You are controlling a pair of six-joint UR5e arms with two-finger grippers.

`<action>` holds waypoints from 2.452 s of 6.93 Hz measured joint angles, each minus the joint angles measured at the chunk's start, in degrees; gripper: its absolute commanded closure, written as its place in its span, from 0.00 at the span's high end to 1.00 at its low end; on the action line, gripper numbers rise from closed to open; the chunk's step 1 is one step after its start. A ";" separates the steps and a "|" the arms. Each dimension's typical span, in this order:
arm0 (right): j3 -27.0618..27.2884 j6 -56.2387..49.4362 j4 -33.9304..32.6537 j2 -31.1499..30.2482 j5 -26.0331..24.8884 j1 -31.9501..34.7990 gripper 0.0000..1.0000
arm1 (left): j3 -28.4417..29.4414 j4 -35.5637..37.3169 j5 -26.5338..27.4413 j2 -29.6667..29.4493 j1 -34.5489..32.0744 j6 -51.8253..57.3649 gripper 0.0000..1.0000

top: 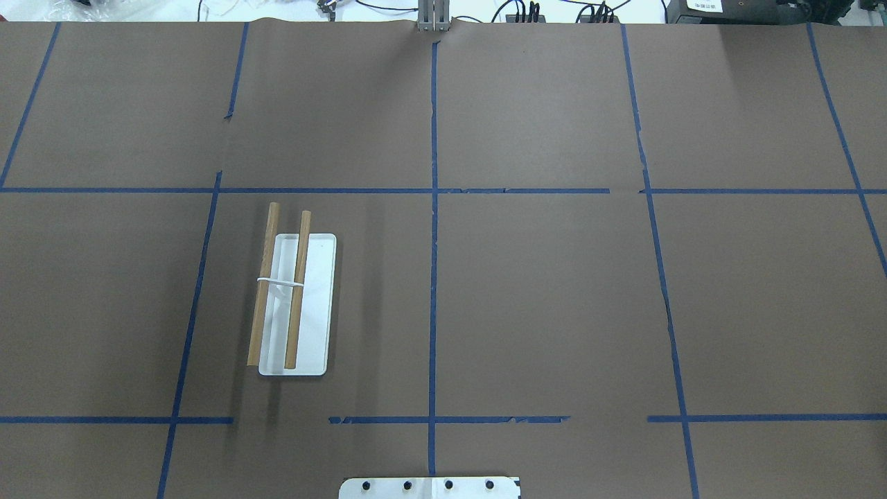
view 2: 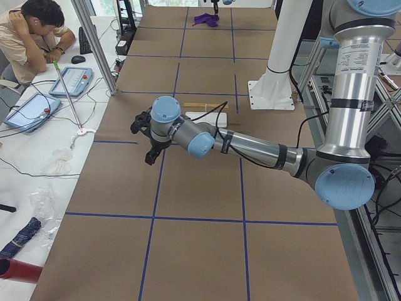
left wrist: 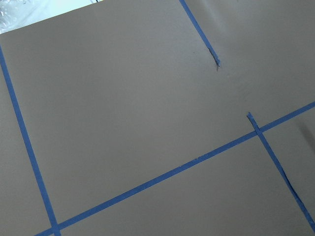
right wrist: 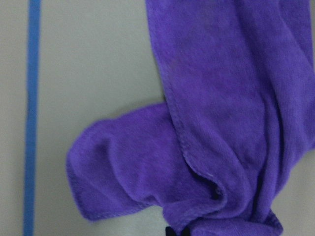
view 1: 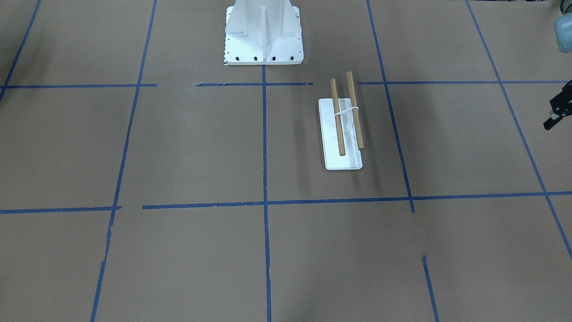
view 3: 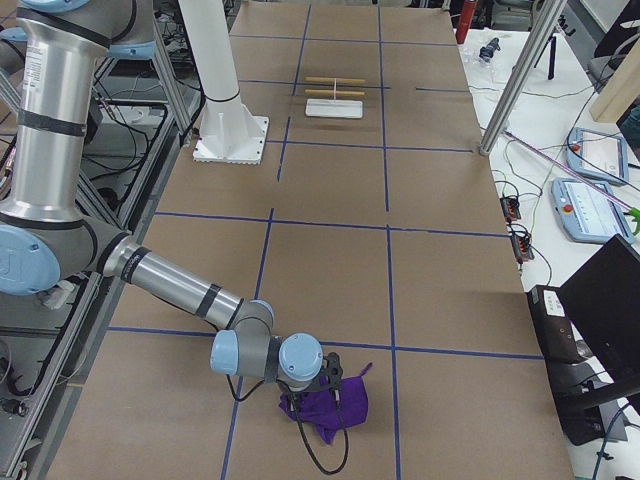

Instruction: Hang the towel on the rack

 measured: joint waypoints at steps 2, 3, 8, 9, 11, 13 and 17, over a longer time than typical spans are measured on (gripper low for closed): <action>8.25 9.41 -0.49 1.37 4.26 0.94 0.00 | 4.80 -9.78 0.00 -0.02 0.14 -0.04 1.00; 11.32 16.87 -0.56 3.37 6.60 0.77 0.00 | 6.77 -12.45 -0.04 -0.26 0.26 -0.86 1.00; 29.39 63.46 -0.17 16.44 13.47 -12.65 0.00 | 8.15 -18.15 0.01 -11.73 9.70 -39.60 1.00; 31.36 73.72 -0.11 21.41 11.53 -17.50 0.00 | 8.23 -18.12 0.30 -15.83 14.21 -50.05 1.00; 32.59 91.53 -0.32 32.78 3.67 -28.79 0.00 | 8.08 -18.20 0.51 -22.73 22.05 -68.60 1.00; 32.58 100.09 -1.14 40.72 -5.11 -38.66 0.00 | 8.38 -18.30 3.12 -29.59 28.43 -85.89 1.00; 32.23 102.04 -7.17 50.13 -16.21 -49.03 0.00 | 8.70 -18.06 10.10 -36.83 37.99 -103.09 0.98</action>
